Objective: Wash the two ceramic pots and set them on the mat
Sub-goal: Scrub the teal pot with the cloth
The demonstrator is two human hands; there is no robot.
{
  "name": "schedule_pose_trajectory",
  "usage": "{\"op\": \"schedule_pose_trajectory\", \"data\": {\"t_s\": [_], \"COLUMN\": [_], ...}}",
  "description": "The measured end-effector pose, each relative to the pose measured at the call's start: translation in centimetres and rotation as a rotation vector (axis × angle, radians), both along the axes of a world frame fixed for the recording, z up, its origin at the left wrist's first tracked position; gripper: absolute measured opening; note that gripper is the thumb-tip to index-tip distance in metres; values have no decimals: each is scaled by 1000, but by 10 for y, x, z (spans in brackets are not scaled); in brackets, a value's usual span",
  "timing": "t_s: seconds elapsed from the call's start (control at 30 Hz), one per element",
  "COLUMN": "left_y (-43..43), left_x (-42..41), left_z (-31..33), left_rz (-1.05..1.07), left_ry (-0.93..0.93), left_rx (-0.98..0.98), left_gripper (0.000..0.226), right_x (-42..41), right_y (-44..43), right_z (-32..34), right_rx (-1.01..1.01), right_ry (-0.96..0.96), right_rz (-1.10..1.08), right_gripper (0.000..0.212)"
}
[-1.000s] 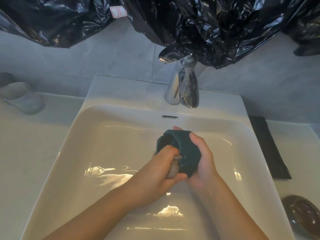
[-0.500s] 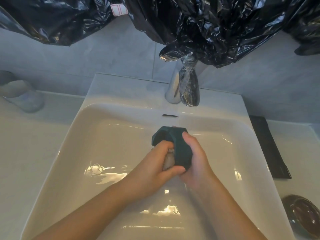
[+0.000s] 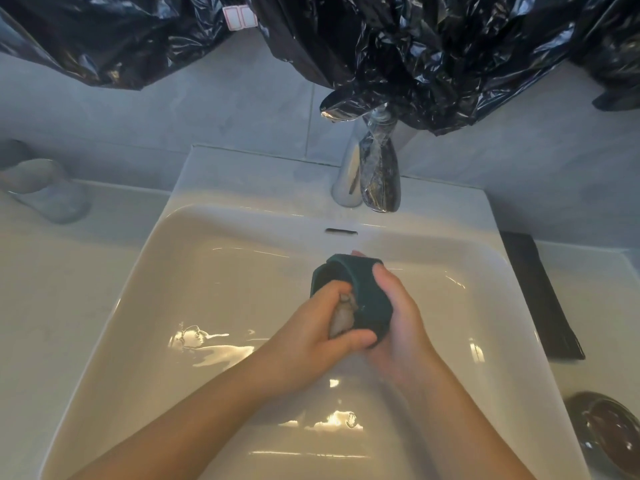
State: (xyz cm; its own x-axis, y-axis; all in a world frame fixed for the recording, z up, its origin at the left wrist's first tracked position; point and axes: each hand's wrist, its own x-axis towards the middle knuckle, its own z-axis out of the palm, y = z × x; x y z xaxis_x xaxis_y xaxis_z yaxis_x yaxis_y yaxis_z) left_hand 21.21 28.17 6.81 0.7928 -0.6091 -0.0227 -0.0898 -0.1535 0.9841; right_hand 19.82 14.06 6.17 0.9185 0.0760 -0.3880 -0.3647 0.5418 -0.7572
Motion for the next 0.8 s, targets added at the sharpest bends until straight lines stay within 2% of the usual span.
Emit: {"op": "schedule_pose_trajectory", "data": {"t_s": [0.07, 0.13, 0.17, 0.23, 0.3, 0.37, 0.4, 0.43, 0.5, 0.53, 0.6, 0.67, 0.73, 0.8], "left_y": [-3, -4, -3, 1, 9, 10, 9, 6, 0, -2, -2, -1, 2, 8], "left_x": [0, 2, 3, 6, 9, 9, 8, 6, 2, 1, 5, 7, 9, 11], "left_z": [5, 7, 8, 7, 1, -12, -15, -16, -4, 2, 6, 9, 7, 5], "left_rz": [47, 115, 131, 131, 62, -42, -73, -77, -38, -12, 66, 140, 194, 210], "left_ry": [261, 317, 293, 226, -21, -315, -343, -295, -32, 121, 313, 414, 420, 305], "left_rx": [-174, -237, -240, -211, -50, 189, 233, 228, 52, -54, -179, -297, -335, -235], "left_gripper": [40, 50, 49, 38, 28, 27, 27, 26, 25, 26, 37, 47, 45, 39], "right_x": [-3, -5, -5, -4, -1, -1, -3, -4, -4, -4, -4, -3, -1, 0], "right_y": [5, 5, 6, 5, 1, -2, -1, 1, 7, 9, 8, 9, 11, 10], "right_z": [-6, -12, -10, -3, 4, 8, 6, 3, -3, -6, -10, -12, -4, 1], "right_rx": [-224, -396, -394, -289, -80, 42, 39, 1, -125, -219, -460, -556, -463, -226], "right_ry": [-176, -352, -379, -320, -133, 18, 44, 49, -35, -138, -374, -502, -427, -243], "right_rz": [-68, -109, -102, -83, -22, 46, 32, -4, -99, -148, -183, -132, -89, -63], "right_gripper": [54, 57, 58, 67, 76, 69, 62, 54, 47, 55, 75, 75, 78, 90]}}
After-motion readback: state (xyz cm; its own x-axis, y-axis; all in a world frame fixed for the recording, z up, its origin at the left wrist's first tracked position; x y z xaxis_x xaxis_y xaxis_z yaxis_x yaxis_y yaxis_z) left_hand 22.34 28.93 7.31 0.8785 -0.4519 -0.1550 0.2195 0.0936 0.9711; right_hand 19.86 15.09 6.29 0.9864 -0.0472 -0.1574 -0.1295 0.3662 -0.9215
